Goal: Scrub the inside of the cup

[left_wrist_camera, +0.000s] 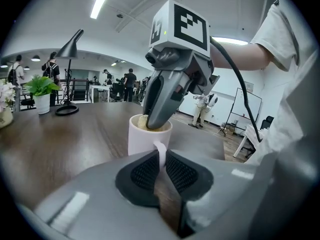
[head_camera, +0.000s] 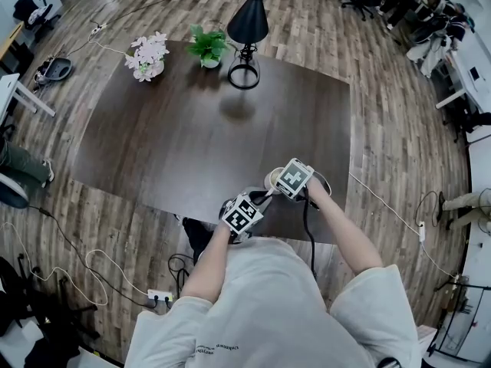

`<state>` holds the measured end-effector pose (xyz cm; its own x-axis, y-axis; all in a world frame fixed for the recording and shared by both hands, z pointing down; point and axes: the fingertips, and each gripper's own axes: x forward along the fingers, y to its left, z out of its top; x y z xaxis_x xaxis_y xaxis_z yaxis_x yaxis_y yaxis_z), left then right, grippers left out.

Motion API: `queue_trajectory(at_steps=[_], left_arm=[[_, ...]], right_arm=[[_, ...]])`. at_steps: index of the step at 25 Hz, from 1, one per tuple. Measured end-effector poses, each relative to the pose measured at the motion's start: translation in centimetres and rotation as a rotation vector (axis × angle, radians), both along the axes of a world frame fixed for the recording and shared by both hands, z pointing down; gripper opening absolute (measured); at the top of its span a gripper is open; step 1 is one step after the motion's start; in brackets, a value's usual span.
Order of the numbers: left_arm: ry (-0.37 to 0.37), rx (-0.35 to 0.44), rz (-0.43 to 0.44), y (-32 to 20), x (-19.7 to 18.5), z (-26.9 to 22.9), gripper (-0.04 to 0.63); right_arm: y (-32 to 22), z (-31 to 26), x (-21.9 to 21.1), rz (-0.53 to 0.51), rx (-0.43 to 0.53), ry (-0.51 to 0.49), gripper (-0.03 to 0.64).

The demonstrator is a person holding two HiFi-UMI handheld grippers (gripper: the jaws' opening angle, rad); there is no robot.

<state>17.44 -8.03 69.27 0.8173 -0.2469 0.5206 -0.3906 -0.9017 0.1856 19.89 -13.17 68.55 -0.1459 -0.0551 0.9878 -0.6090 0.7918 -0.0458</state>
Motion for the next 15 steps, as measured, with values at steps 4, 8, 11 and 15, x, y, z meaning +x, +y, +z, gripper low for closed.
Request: queue_trajectory(at_steps=[4,8,11,15], left_arm=[[-0.001,0.003,-0.009,-0.1,0.0,-0.1,0.043],[-0.003,0.004,-0.009,-0.2,0.0,0.1,0.043],[0.003,0.013,-0.009,-0.3,0.1,0.0,0.043],[0.002,0.011,-0.009,-0.3,0.0,0.1,0.043]], right_arm=[[0.9,0.1,-0.1,-0.017,-0.096,-0.011,0.092],[1.4,0.3,0.0,0.032,-0.165,-0.081,0.092],[1.5,0.6,-0.4,0.118,-0.208,-0.184,0.092],[1.2,0.4,-0.9,0.213,-0.211,-0.298,0.091]])
